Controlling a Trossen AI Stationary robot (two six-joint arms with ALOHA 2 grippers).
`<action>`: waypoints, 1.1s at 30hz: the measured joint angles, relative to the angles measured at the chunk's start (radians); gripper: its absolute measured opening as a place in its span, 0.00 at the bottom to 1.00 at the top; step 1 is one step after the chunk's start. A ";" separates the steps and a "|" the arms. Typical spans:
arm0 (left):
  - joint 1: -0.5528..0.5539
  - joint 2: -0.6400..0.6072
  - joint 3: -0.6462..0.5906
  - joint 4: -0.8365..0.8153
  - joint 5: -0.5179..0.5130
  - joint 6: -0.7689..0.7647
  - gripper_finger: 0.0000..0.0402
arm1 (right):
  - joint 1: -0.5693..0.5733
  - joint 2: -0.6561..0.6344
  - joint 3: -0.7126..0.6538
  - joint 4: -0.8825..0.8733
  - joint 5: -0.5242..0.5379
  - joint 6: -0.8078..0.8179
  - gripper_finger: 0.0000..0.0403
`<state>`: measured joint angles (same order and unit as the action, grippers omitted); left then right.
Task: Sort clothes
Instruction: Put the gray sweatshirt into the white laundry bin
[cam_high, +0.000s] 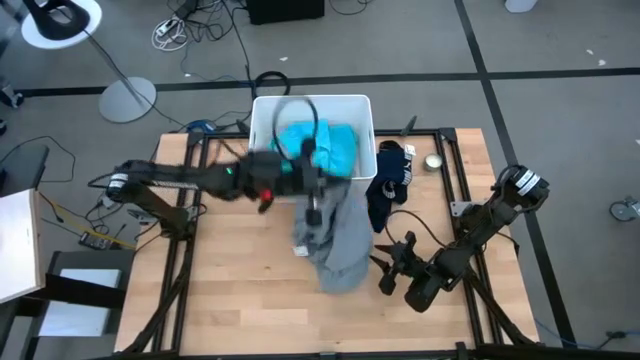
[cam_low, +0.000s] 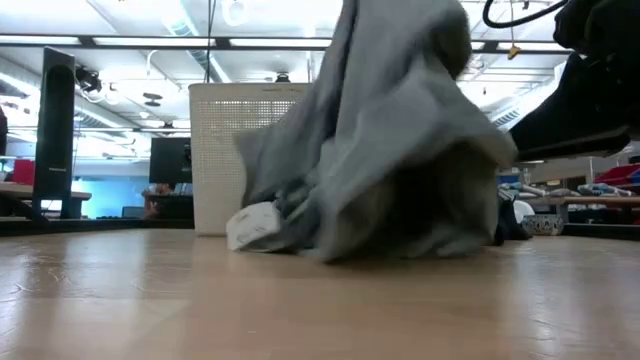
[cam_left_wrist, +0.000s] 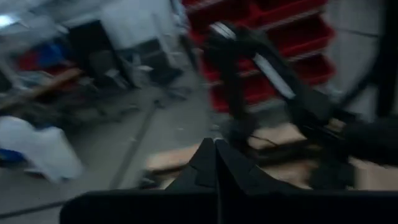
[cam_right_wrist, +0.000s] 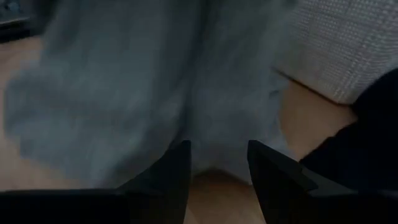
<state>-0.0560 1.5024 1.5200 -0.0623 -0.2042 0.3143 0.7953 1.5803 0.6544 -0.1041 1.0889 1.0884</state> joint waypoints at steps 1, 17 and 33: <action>0.021 0.003 0.057 -0.027 -0.008 0.019 0.00 | -0.001 0.000 0.000 0.004 0.000 -0.003 0.40; 0.411 0.018 0.326 -0.487 -0.311 -0.092 0.00 | -0.006 0.000 0.000 0.014 -0.018 -0.026 0.40; 0.502 0.022 0.192 -0.676 0.080 -0.353 0.25 | -0.006 0.000 0.000 0.013 -0.038 -0.026 0.35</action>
<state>0.4458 1.5246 1.7119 -0.7378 -0.1241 -0.0383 0.7895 1.5803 0.6544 -0.0914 1.0512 1.0624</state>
